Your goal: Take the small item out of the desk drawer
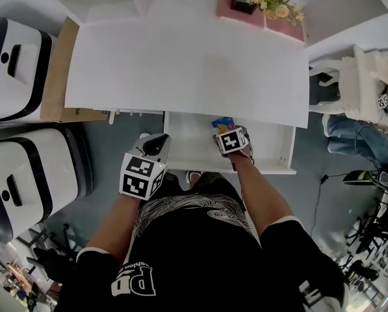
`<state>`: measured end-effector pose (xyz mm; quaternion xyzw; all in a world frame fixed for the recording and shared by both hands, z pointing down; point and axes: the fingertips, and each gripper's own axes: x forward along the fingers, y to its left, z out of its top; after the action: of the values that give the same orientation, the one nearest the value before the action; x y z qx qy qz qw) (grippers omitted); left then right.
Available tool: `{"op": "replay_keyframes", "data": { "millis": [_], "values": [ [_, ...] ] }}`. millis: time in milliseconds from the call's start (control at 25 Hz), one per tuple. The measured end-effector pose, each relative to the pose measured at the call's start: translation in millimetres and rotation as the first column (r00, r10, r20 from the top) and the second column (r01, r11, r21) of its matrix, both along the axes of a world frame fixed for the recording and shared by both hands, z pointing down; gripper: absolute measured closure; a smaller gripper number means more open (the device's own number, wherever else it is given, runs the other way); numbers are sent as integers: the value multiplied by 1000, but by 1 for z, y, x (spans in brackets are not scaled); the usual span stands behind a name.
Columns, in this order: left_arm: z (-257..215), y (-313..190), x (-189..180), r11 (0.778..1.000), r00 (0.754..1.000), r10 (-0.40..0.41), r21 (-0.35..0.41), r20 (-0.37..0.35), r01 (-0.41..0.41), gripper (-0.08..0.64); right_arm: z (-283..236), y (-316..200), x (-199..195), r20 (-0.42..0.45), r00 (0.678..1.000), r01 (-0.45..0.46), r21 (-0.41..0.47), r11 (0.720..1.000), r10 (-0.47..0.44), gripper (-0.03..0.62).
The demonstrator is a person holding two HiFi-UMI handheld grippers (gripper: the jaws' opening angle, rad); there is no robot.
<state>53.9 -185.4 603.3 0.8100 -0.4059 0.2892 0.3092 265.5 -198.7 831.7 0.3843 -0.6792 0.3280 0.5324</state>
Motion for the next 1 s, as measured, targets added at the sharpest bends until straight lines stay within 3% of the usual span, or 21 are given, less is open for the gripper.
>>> {"op": "replay_keyframes", "data": {
  "millis": [280, 480, 720, 1000],
  "values": [
    [-11, -2, 3, 1000, 1000, -5, 29, -20, 5, 546, -19, 19, -7, 45, 999, -1, -59, 998, 3, 166],
    [-20, 0, 13, 998, 999, 18, 62, -27, -17, 546, -47, 9, -7, 80, 997, 8, 19, 1000, -10, 166],
    [-33, 5, 13, 995, 1000, 18, 98, -24, -15, 546, -92, 20, -15, 210, 978, -18, 43, 999, 9, 166],
    [-63, -4, -2, 985, 1000, -26, 171, -16, 28, 546, -160, 25, -14, 376, 926, -71, 134, 988, 15, 167]
  ]
}}
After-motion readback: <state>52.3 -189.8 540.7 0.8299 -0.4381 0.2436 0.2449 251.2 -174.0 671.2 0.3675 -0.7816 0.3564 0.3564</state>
